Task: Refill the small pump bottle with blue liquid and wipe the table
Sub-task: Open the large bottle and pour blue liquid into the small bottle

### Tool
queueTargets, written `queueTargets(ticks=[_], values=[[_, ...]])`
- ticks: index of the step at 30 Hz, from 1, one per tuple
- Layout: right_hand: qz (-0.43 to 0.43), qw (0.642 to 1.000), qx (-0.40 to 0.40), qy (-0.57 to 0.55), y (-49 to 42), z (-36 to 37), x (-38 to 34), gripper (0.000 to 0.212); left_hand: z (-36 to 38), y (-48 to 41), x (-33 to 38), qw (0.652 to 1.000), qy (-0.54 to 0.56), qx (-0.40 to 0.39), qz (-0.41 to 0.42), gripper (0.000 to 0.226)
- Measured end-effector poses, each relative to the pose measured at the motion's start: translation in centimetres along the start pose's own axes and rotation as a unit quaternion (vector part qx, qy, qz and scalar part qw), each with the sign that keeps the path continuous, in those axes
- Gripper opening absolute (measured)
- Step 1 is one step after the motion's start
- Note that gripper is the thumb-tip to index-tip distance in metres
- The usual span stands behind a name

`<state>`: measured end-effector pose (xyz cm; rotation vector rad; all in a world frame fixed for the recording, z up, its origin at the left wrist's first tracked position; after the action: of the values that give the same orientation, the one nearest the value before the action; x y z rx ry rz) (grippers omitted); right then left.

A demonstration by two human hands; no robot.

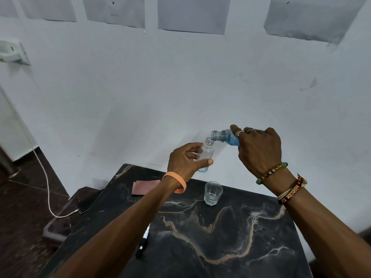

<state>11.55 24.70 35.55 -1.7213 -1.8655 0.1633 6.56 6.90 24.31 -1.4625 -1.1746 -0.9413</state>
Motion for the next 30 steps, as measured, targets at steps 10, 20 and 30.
queueTargets(ticks=[10, 20, 30], values=[[-0.001, 1.000, 0.007, -0.009, 0.11, -0.18, -0.17, 0.048, 0.09, 0.08, -0.01, 1.000, 0.002, -0.005, 0.000, 0.061], [-0.001, 1.000, 0.005, -0.009, 0.22, 0.03, -0.07, 0.050, 0.12, -0.01, -0.16, 1.000, -0.005, -0.007, 0.006, 0.058], [-0.002, 1.000, 0.005, -0.009, 0.07, 0.17, 0.04, 0.050, 0.14, -0.14, -0.28, 1.000, -0.003, -0.005, 0.010, 0.060]])
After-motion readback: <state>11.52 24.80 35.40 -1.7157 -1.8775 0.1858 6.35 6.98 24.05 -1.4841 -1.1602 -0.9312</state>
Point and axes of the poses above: each hand's wrist, its own y-axis away from the middle knuckle, its own z-axis out of the palm, x = y × z, the point moved 4 cm from there along -y, towards the middle knuckle, and after that the axes turned 1 degree about -x, right-handed, at the moved point
